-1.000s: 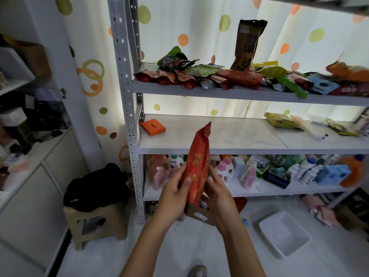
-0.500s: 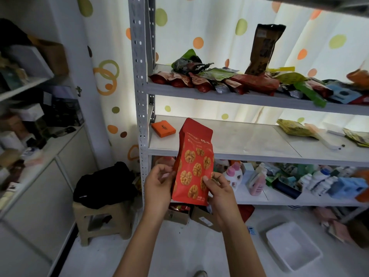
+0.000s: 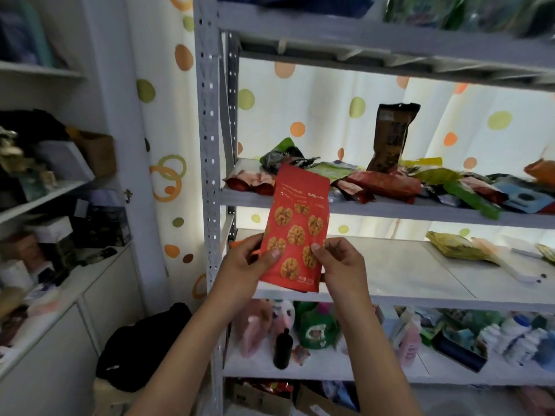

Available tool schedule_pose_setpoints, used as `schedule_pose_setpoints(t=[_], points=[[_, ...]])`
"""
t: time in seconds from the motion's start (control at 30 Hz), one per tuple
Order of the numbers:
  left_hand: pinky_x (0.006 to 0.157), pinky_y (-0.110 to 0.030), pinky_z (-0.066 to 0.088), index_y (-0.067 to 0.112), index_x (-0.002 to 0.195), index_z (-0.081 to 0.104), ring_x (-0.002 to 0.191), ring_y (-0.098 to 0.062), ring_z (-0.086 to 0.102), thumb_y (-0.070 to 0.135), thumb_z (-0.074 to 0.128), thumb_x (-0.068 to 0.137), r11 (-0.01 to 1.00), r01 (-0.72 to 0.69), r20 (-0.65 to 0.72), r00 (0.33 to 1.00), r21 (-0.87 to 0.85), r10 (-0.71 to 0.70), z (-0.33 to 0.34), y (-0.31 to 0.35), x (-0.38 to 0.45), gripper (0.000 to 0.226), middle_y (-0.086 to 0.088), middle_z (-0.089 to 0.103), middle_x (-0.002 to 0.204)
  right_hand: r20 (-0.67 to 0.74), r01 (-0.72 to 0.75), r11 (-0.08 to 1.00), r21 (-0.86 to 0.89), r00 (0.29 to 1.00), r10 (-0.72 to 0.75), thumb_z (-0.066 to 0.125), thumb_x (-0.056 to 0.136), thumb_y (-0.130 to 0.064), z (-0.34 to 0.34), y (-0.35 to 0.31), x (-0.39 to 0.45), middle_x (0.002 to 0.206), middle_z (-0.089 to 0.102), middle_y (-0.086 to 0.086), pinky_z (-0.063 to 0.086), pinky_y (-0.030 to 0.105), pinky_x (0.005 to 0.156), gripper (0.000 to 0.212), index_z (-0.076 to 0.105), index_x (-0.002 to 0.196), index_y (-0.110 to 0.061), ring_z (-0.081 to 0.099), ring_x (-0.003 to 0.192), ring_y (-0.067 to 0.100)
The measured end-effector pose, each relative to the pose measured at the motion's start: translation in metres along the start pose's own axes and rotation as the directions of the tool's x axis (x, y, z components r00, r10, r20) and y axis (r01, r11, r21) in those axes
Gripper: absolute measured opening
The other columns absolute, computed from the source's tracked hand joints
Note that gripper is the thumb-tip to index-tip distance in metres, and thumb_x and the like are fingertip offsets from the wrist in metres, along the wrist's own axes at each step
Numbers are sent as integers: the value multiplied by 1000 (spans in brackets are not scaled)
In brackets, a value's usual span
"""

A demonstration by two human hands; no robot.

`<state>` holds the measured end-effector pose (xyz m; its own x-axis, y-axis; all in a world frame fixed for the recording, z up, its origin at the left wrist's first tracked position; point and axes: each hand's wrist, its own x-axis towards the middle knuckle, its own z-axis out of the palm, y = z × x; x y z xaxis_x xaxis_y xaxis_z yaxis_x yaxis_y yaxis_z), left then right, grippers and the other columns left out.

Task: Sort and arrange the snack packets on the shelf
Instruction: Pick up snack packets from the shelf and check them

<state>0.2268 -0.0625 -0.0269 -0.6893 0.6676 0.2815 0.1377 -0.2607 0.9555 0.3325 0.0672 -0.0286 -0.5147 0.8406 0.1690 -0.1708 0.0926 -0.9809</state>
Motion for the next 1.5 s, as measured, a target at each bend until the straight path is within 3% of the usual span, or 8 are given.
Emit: schedule_pose_setpoints(t=[0.1, 0.3, 0.47, 0.77, 0.93, 1.03, 1.17, 1.5], points=[[68, -19, 56, 32, 101, 67, 86, -9, 72, 18, 67, 89, 996, -83, -37, 996, 41, 85, 6, 14, 47, 18, 8, 73, 98, 21, 68, 997, -34, 998, -67, 68, 91, -17, 8, -30, 44, 82, 74, 7, 59, 55, 75, 14, 65, 78, -11, 71, 83, 31], [70, -26, 59, 27, 99, 67, 82, -10, 72, 21, 63, 92, 984, -144, -174, 972, 106, 161, 13, 38, 141, 10, 2, 72, 98, 182, 206, 978, -37, 964, -196, 67, 90, -10, 32, -78, 135, 87, 75, -2, 57, 23, 66, 10, 74, 94, -17, 71, 74, 10], [61, -23, 58, 16, 107, 65, 71, -5, 71, 25, 59, 96, 969, -132, -293, 937, 209, 190, 18, 51, 207, 15, 3, 71, 88, 371, 174, 984, -45, 917, -146, 66, 90, -15, 48, -94, 209, 90, 76, -5, 60, 32, 77, 17, 73, 87, -31, 73, 82, 14], [81, -44, 59, 23, 90, 63, 86, -18, 69, 46, 60, 92, 910, -68, -460, 846, 410, 270, 13, 42, 294, 23, 1, 70, 91, 314, 53, 994, -94, 949, -21, 66, 80, 0, 88, -91, 320, 73, 62, 21, 59, 56, 68, 10, 58, 75, -4, 64, 67, 32], [85, -39, 56, 22, 96, 58, 96, -17, 65, 43, 63, 90, 891, -31, -430, 868, 454, 249, 1, 37, 332, 22, 1, 67, 103, 314, -15, 981, -192, 946, 76, 62, 85, -1, 113, -87, 371, 77, 61, 14, 51, 33, 60, 8, 63, 81, -8, 62, 66, 26], [83, -28, 44, 14, 116, 56, 103, -13, 56, 33, 56, 97, 818, 38, -413, 876, 574, 249, -10, 31, 352, 27, 7, 57, 113, 278, -25, 968, -248, 956, 96, 62, 85, -5, 134, -80, 408, 77, 68, 18, 56, 32, 59, 6, 59, 80, -3, 66, 63, 26], [84, -29, 43, 13, 123, 54, 100, -15, 54, 22, 47, 99, 667, 118, -329, 923, 736, 200, -24, 19, 380, 27, -2, 60, 121, 247, -31, 962, -270, 964, 101, 60, 75, -11, 168, -57, 459, 89, 73, 23, 57, 61, 74, 18, 61, 86, 3, 72, 77, 35], [78, -30, 45, 9, 118, 59, 101, -29, 62, 11, 51, 91, 332, 241, -295, 948, 912, 123, -59, 2, 457, 28, -12, 64, 113, 247, -68, 918, -391, 953, 176, 56, 81, 4, 237, -36, 490, 68, 61, 13, 55, 33, 53, 7, 56, 77, -2, 60, 56, 25]])
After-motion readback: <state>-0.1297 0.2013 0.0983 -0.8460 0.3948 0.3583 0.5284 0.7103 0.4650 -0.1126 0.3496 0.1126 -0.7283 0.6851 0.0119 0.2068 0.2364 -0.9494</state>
